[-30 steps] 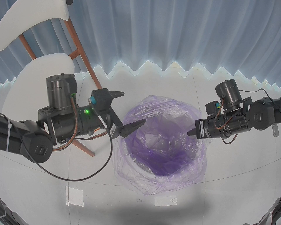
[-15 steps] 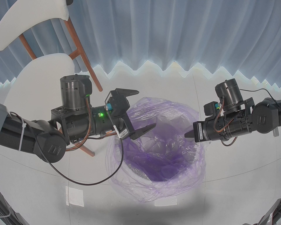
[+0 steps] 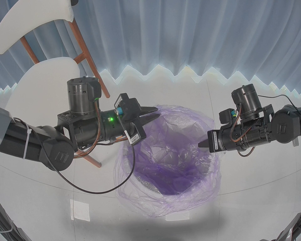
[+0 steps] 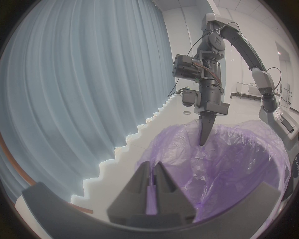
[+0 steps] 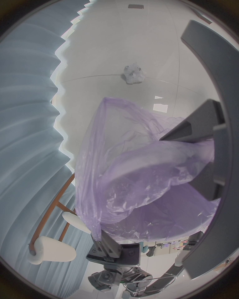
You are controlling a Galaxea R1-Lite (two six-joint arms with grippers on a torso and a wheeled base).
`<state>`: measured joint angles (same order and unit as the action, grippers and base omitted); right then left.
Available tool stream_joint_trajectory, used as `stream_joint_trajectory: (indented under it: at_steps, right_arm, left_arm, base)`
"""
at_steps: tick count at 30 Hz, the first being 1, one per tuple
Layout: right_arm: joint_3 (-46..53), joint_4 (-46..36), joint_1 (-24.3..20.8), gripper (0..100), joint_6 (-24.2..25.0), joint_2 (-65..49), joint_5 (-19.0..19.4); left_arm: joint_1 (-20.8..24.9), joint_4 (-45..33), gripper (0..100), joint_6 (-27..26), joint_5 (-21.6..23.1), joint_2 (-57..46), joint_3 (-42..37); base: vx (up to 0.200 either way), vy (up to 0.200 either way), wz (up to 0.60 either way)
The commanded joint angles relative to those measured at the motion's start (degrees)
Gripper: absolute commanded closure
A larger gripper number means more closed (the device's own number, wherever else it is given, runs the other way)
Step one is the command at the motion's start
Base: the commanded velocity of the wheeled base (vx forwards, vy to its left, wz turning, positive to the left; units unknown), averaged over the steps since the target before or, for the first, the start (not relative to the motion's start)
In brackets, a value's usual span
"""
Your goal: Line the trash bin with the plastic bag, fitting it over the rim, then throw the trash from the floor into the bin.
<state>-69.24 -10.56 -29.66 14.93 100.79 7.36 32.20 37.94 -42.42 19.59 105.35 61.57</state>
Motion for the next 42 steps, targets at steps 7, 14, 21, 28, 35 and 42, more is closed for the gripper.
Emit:
stream_joint_trajectory:
  at_steps: [7, 14, 21, 28, 35, 42]
  right_arm:
    - [2.89, 0.01, -0.14, 100, -0.52, -3.41, 0.81]
    - [5.35, 0.10, -0.14, 100, -0.52, -8.42, 7.23]
    - [8.95, 0.27, -0.05, 100, -1.84, -12.11, 11.62]
    - [10.88, 1.15, -0.05, 100, -2.80, -14.04, 14.96]
    - [10.88, 3.70, 0.57, 100, -2.37, -13.69, 14.87]
    - [10.44, 6.25, 2.59, 100, -1.40, -13.34, 14.70]
  left_arm:
    - [-0.12, -9.99, 100, 8.50, -0.43, -2.61, 6.89]
    - [-0.20, -23.44, 100, 34.95, -0.34, -4.80, 11.11]
    - [0.15, -24.58, 100, 58.86, -0.25, -4.36, 15.07]
    - [-2.58, -24.67, 100, 80.22, -0.25, -3.22, 18.67]
    - [-4.60, -25.63, 100, 89.62, -0.43, -1.99, 17.44]
    - [-3.98, -25.37, 100, 90.50, -0.34, -3.13, 10.50]
  base:
    - [0.000, 0.000, 0.00]
    - [0.000, 0.000, 0.00]
    - [0.000, 0.000, 0.00]
    - [0.000, 0.000, 0.00]
    - [0.000, 0.000, 0.00]
    - [0.000, 0.000, 0.00]
